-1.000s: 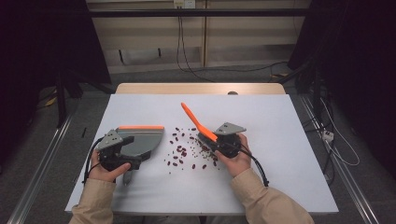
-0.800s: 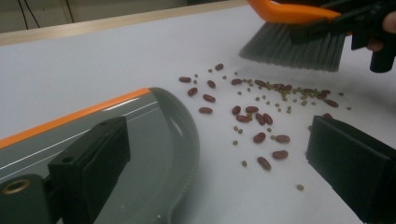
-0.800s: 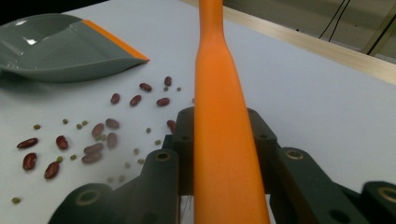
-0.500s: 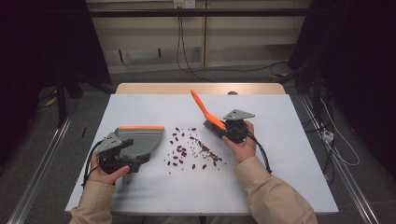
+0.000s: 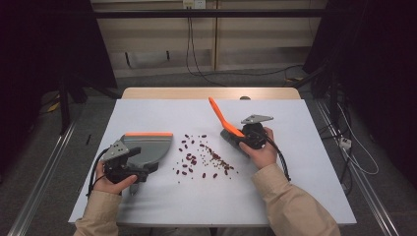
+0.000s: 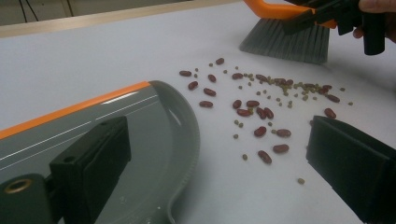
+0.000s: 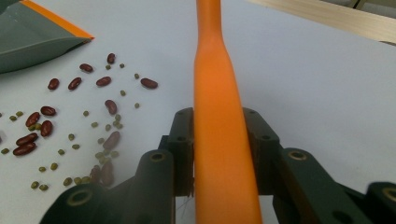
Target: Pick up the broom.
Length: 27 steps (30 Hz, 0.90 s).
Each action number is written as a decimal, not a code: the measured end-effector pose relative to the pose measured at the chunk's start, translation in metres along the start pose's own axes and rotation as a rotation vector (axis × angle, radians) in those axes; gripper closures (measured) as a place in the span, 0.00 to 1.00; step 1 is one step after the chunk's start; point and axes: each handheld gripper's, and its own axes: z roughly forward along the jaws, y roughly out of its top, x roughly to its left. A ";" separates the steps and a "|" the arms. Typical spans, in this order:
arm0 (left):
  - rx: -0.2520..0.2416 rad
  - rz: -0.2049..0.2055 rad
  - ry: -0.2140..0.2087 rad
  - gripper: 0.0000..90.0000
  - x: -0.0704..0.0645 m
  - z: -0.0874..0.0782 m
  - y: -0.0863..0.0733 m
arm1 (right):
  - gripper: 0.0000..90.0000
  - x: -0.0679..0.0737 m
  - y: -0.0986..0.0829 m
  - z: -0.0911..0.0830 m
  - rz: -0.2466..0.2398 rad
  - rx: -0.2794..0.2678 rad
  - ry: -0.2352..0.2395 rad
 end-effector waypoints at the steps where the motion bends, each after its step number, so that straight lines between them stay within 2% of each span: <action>1: 0.006 0.004 0.002 0.07 0.000 0.000 0.000 | 0.76 0.000 0.002 0.000 0.011 0.008 0.006; 9: 0.001 -0.004 0.001 0.07 0.001 -0.001 0.000 | 0.78 0.000 0.022 0.010 -0.001 0.099 0.007; 11: -0.001 -0.001 0.003 0.07 0.002 -0.002 0.000 | 0.79 0.001 0.026 0.012 0.004 0.130 0.024; 13: -0.001 -0.001 0.005 0.07 0.002 -0.002 0.000 | 0.79 0.002 0.029 0.013 -0.018 0.160 0.025; 15: 0.000 0.001 0.005 0.07 0.002 -0.002 0.001 | 0.79 0.003 0.031 0.013 -0.017 0.179 0.036; 17: -0.001 -0.001 0.004 0.07 0.001 -0.002 0.001 | 0.79 0.002 0.031 0.014 -0.016 0.167 0.051; 19: -0.005 -0.002 0.006 0.07 0.001 -0.003 0.001 | 0.79 -0.001 0.030 0.013 0.010 0.152 0.087; 21: -0.006 0.002 0.006 0.07 0.001 -0.003 0.001 | 0.79 -0.005 0.029 0.014 0.021 0.106 0.106; 25: -0.010 -0.004 0.011 0.07 0.002 -0.004 0.001 | 0.79 -0.006 0.035 0.018 -0.022 -0.012 0.127; 27: -0.011 -0.003 0.018 0.07 0.003 -0.005 0.001 | 0.79 -0.005 0.041 0.023 -0.059 -0.025 0.128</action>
